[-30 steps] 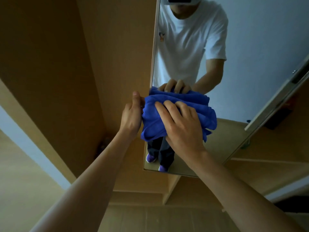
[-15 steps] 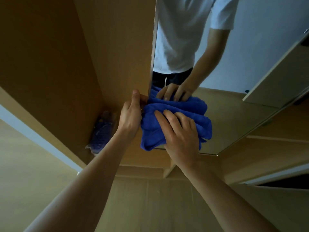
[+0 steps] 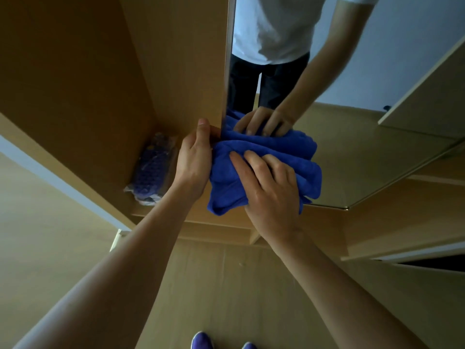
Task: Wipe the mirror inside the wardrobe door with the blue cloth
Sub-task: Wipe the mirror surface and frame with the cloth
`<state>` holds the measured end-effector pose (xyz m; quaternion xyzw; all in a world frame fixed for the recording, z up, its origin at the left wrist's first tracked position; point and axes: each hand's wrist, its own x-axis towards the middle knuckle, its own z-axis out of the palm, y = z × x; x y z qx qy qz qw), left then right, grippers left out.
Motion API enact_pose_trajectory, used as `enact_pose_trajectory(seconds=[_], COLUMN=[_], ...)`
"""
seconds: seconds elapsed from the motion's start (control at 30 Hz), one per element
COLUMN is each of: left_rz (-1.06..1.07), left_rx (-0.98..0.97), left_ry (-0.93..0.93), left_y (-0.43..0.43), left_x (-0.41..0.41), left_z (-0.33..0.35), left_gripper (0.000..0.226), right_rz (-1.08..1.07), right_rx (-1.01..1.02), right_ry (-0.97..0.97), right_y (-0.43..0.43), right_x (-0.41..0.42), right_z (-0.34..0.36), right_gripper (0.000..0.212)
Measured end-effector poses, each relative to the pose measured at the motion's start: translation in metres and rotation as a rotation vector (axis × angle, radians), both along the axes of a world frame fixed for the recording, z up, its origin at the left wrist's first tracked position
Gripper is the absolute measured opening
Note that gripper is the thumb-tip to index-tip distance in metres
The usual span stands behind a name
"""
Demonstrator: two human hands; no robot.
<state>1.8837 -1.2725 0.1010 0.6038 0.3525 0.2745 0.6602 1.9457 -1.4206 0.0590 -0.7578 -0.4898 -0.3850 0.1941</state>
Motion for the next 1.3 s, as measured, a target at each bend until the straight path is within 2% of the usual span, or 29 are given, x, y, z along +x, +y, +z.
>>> enact_pose_trajectory(seconds=[0.5, 0.67, 0.87, 1.13, 1.23, 1.3], left_rz=[0.004, 0.008, 0.010, 0.053, 0.058, 0.053], left_rx=[0.138, 0.162, 0.195, 0.251, 0.254, 0.248], left_ry=[0.034, 0.065, 0.095, 0.177, 0.220, 0.242], left_y=[-0.006, -0.006, -0.007, -0.010, -0.011, -0.014], left_x=[-0.003, 0.001, 0.000, 0.001, 0.002, -0.001], left_z=[-0.067, -0.079, -0.081, -0.079, -0.076, -0.075], left_gripper=[0.044, 0.039, 0.036, 0.041, 0.039, 0.038], right_rz=[0.026, 0.035, 0.029, 0.037, 0.131, 0.191], right_rx=[-0.198, -0.233, -0.295, -0.378, -0.526, -0.630], right_ry=[0.105, 0.151, 0.193, 0.422, 0.585, 0.730], right_y=[-0.009, -0.006, -0.007, -0.005, -0.014, -0.027], right_x=[-0.005, -0.005, -0.009, -0.018, -0.009, -0.002], right_z=[-0.099, -0.118, -0.133, -0.132, -0.121, -0.116], right_gripper=[0.049, 0.037, 0.039, 0.053, 0.061, 0.057])
